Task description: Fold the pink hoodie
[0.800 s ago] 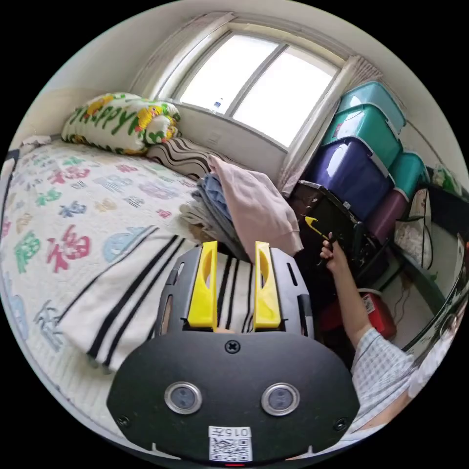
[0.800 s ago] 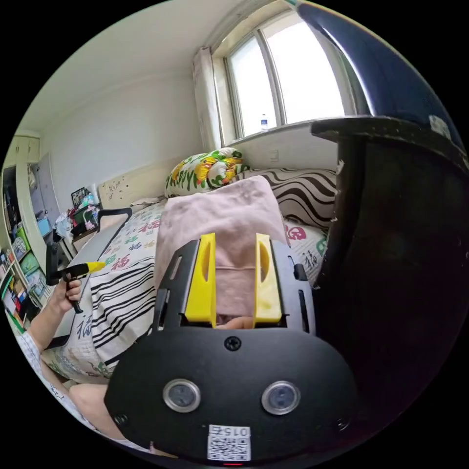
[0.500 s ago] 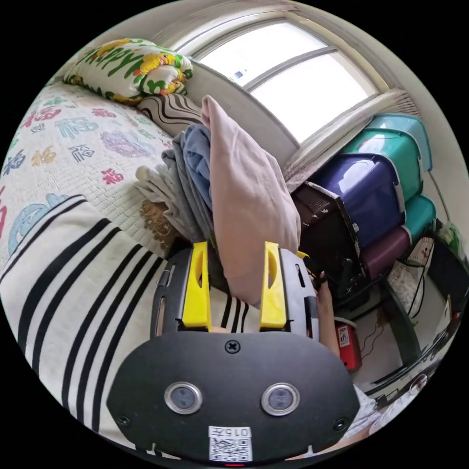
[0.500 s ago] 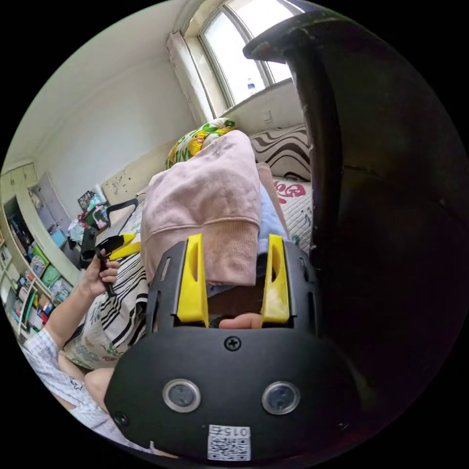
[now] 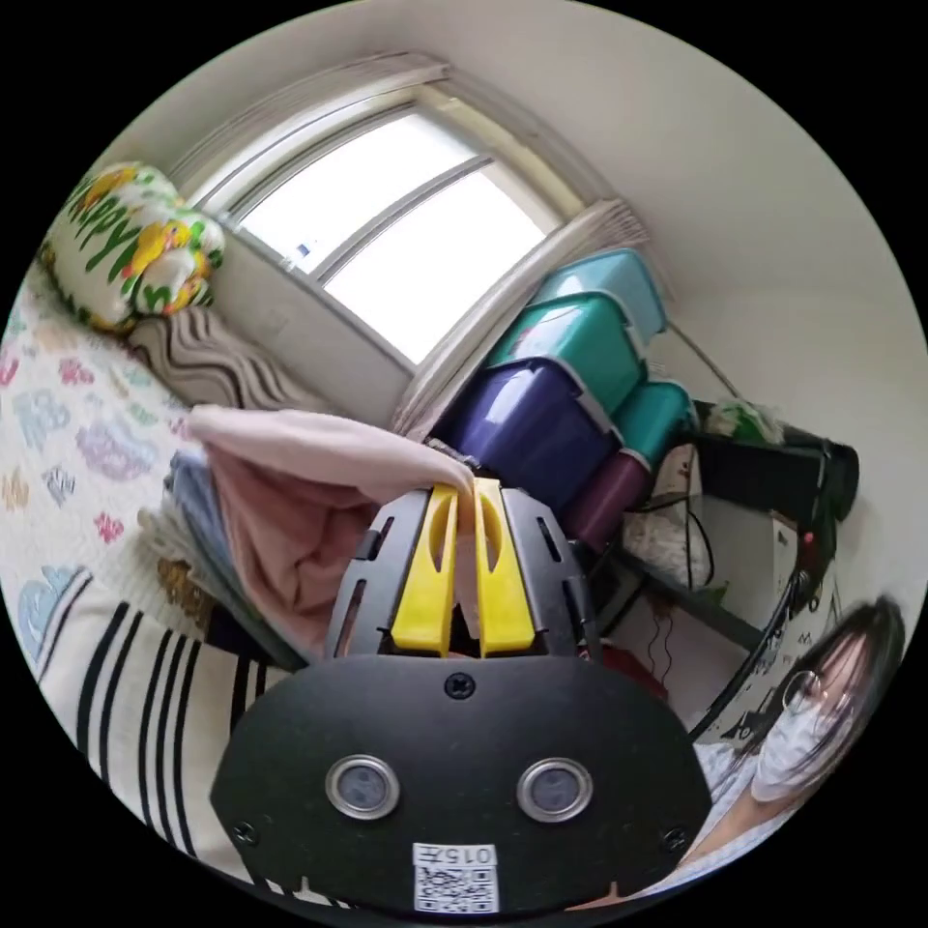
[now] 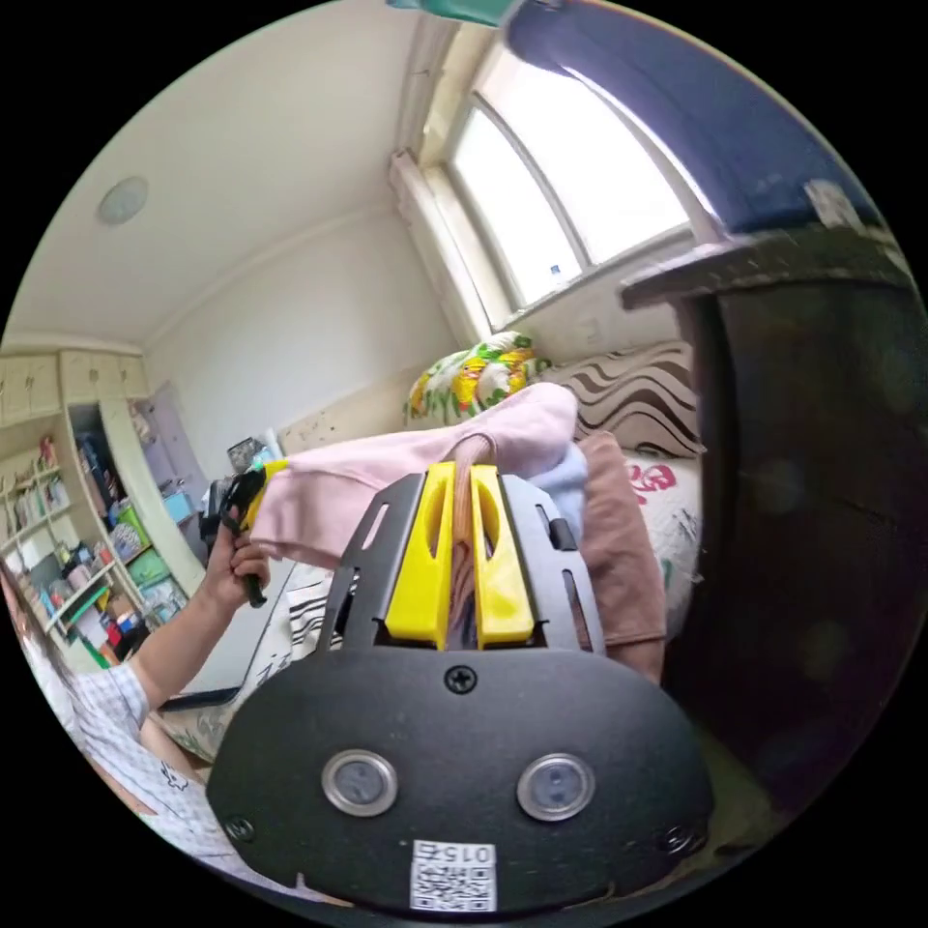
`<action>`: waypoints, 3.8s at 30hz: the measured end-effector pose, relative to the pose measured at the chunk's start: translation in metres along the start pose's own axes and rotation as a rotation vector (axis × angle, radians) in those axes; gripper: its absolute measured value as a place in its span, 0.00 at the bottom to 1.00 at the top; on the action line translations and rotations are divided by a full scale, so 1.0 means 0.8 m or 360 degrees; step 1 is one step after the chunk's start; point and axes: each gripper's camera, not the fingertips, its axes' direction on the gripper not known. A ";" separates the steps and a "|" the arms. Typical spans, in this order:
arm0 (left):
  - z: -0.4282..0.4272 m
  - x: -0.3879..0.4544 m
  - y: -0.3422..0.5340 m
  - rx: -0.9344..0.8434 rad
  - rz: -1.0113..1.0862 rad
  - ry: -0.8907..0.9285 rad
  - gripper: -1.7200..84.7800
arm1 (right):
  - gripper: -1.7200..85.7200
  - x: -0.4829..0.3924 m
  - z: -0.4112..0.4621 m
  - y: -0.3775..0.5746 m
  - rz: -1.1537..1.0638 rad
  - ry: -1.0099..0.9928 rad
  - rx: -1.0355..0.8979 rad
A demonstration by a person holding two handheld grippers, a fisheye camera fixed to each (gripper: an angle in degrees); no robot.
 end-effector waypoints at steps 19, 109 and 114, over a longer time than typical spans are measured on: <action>-0.602 0.289 0.100 0.0733 0.0455 -0.0186 0.02 | 0.06 -0.461 0.065 0.046 -0.0507 -0.0841 0.0361; -0.070 0.266 -0.007 -0.1186 0.0869 -0.1762 0.09 | 0.07 -0.519 0.364 0.379 -0.1241 -0.2088 -0.1439; 0.073 0.105 -0.048 -0.1613 0.0558 -0.1196 0.10 | 0.01 -0.507 0.342 0.391 -0.1540 -0.1947 -0.1473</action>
